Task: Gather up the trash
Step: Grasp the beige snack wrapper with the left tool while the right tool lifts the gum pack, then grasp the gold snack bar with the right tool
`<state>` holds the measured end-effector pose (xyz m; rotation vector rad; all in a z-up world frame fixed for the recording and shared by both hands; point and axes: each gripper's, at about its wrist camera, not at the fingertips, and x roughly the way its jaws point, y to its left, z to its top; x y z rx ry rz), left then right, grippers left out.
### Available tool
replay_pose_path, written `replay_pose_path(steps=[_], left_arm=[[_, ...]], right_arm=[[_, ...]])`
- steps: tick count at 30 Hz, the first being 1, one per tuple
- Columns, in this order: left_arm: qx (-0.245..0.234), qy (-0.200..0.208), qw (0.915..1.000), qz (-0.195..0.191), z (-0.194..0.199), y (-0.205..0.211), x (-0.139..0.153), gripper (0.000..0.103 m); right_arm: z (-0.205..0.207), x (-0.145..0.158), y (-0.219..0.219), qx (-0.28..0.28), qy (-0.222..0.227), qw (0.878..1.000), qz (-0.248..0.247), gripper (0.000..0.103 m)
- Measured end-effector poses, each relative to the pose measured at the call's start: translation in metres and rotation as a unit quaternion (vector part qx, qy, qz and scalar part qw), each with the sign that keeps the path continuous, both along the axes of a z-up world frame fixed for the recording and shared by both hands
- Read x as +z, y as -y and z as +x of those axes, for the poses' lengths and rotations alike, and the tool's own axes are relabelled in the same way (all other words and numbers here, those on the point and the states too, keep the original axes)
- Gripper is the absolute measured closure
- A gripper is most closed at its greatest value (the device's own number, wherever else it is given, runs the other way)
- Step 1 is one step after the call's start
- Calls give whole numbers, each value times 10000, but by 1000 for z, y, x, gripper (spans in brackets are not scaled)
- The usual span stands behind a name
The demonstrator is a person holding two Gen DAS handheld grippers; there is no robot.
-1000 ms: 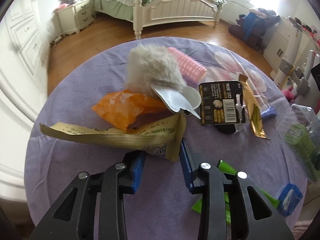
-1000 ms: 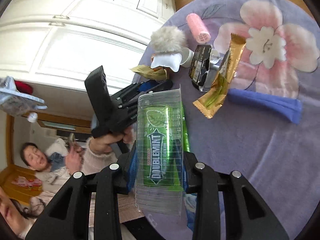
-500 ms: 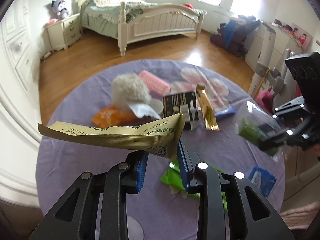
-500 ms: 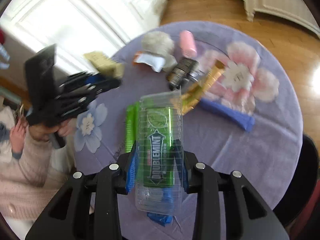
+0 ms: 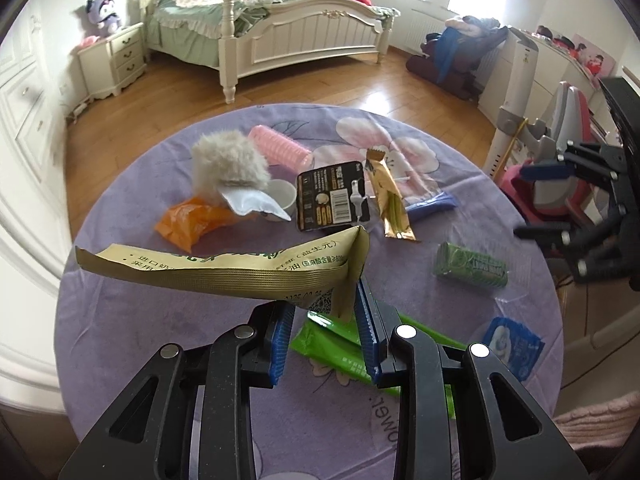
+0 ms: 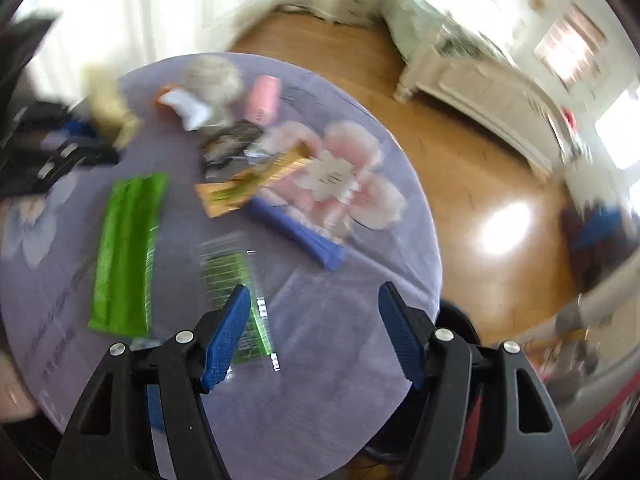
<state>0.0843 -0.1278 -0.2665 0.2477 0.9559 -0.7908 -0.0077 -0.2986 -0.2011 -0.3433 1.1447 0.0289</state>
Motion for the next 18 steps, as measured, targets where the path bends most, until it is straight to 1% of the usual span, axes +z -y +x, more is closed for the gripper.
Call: replay_pose_path(steps=[1, 2, 3, 4, 5, 6, 7, 8, 9, 10, 11, 12, 13, 14, 15, 16, 17, 18], left_arm=[[-22, -6, 10000, -17, 0, 0, 1, 73], [-40, -11, 10000, -21, -1, 1, 1, 73], [-63, -16, 10000, -23, -2, 2, 0, 73], [-86, -27, 10000, -25, -3, 3, 0, 73], [-110, -39, 9999, -23, -5, 4, -1, 73], [-117, -39, 9999, -10, -6, 4, -2, 73], [-114, -34, 9999, 5, -7, 4, -2, 73], [-109, -28, 9999, 10, -8, 2, -2, 73], [-108, -24, 9999, 11, -8, 1, -1, 73], [-103, -4, 9999, 21, -9, -2, -1, 73], [-105, 10, 9999, 33, -9, -3, 0, 73], [-109, 18, 9999, 51, -10, -4, -1, 73], [-103, 33, 9999, 82, -10, -5, -1, 73], [-85, 41, 9999, 100, -9, -6, -1, 73], [-69, 24, 9999, 93, -8, -7, -2, 73], [-49, 7, 10000, 75, -7, -8, -2, 73], [-30, 7, 10000, 73, -7, -9, -2, 73], [-23, 5, 10000, 60, -6, -9, -2, 73]], right_arm=[[-1, -5, -9, 169, -79, 9997, -136, 37], [-2, -17, -18, 352, -198, 9986, -349, 37], [1, -28, -24, 473, -309, 9974, -455, 37], [2, -40, -26, 560, -461, 9961, -494, 37], [6, -51, -24, 572, -691, 9953, -359, 42], [9, -58, -16, 458, -855, 9953, -67, 65], [17, -60, 1, 151, -993, 9932, 590, 66], [25, -57, 22, -242, -1058, 9851, 1336, 66], [32, -53, 42, -621, -1036, 9747, 1882, 66], [36, -48, 60, -916, -968, 9665, 2195, 66], [41, -43, 74, -1111, -934, 9619, 2316, 64], [42, -38, 78, -1144, -920, 9638, 2225, 61], [44, -30, 79, -1103, -791, 9737, 1832, 59], [46, -25, 77, -1079, -689, 9812, 1446, 46], [47, -17, 76, -1060, -510, 9883, 968, 38], [50, -9, 74, -1098, -271, 9926, 448, 38], [53, -1, 73, -1130, -5, 9935, -161, 38], [57, 6, 69, -1031, 97, 9942, -278, 37]])
